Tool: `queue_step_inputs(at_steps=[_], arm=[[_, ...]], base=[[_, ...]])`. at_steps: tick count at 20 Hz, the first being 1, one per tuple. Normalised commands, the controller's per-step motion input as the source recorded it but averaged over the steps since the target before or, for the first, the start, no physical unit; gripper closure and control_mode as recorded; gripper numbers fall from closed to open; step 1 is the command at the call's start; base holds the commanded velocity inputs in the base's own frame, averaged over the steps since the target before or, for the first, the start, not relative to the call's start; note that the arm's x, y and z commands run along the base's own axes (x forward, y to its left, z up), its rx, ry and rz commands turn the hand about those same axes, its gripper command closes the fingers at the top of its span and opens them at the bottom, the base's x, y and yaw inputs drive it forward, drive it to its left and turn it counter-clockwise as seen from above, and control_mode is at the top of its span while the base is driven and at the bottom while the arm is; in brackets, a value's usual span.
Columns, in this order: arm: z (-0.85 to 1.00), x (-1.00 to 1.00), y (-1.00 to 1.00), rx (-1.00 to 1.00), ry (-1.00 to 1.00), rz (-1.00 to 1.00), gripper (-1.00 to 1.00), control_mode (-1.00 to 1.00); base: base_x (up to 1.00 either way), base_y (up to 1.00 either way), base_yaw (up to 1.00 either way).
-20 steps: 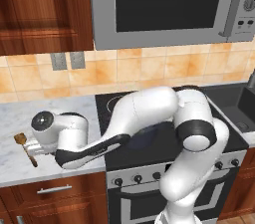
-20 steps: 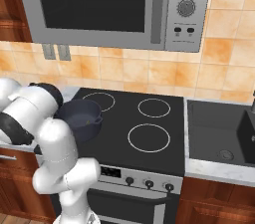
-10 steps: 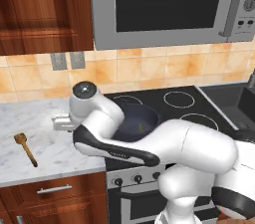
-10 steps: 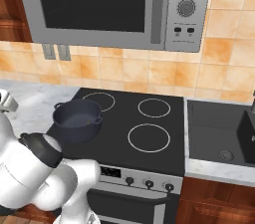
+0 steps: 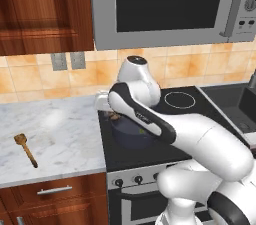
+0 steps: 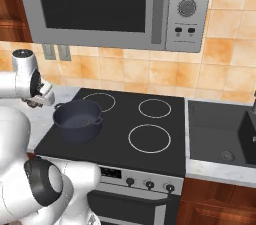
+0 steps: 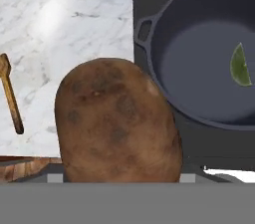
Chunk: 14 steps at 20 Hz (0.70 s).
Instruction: Put the potato and lemon wedge in the pot. Retrieve the spatula and lightly stir the vegetables in the pot.
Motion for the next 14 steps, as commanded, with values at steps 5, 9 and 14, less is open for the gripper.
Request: queue_step_inputs(at_steps=[5,9,14], arm=[[0.02,0.66,-0.82,-0.01,0.29,0.0,1.0,-1.0],[0.0,0.73,-0.38,-0.19,0.25,-0.03,1.0,-1.0],[-0.33,0.5,-0.1,-0.18,0.15,-0.03,1.0,-1.0]], base=[[0.0,0.0,0.0],[0.0,0.0,0.0],[0.0,0.0,0.0]])
